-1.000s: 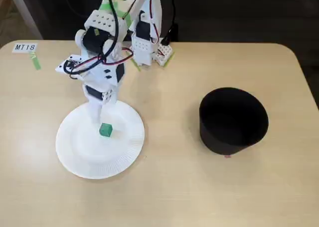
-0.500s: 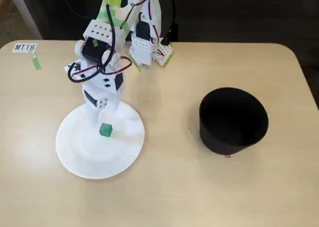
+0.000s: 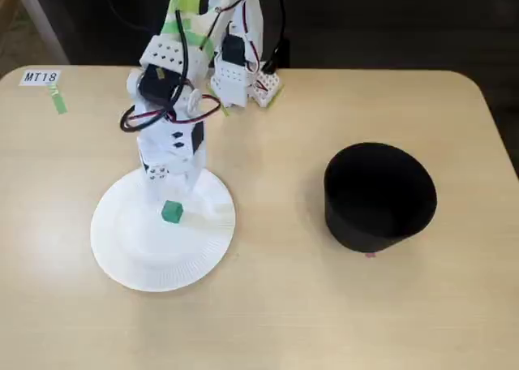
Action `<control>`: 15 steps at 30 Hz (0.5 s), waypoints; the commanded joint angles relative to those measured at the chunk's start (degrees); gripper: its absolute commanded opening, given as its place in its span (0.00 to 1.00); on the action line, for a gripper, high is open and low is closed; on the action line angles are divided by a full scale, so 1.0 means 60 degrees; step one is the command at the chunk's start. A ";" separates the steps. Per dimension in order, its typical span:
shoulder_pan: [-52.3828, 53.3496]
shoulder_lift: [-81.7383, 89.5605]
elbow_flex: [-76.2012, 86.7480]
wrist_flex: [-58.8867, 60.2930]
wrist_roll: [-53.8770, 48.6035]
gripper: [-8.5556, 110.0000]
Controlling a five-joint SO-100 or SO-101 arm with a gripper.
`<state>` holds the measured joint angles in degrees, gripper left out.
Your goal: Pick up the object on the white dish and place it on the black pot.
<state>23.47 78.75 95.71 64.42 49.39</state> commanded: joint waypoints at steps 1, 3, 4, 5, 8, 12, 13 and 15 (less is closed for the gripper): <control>0.0044 0.0015 -0.0381 -0.0132 0.0322 0.23; 0.0073 -0.0059 -0.0381 -0.0190 0.0498 0.23; 0.0103 -0.0088 -0.0381 -0.0249 0.0513 0.23; 0.0132 -0.0103 -0.0381 -0.0308 0.0513 0.24; 0.0205 -0.0205 -0.0381 -0.0308 0.0630 0.24; 0.0176 -0.0381 -0.0381 -0.0483 0.1011 0.23; 0.0161 -0.0425 -0.0381 -0.0498 0.1099 0.23; 0.0161 -0.0469 -0.0381 -0.0513 0.1274 0.22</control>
<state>24.87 75.41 95.71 61.70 55.99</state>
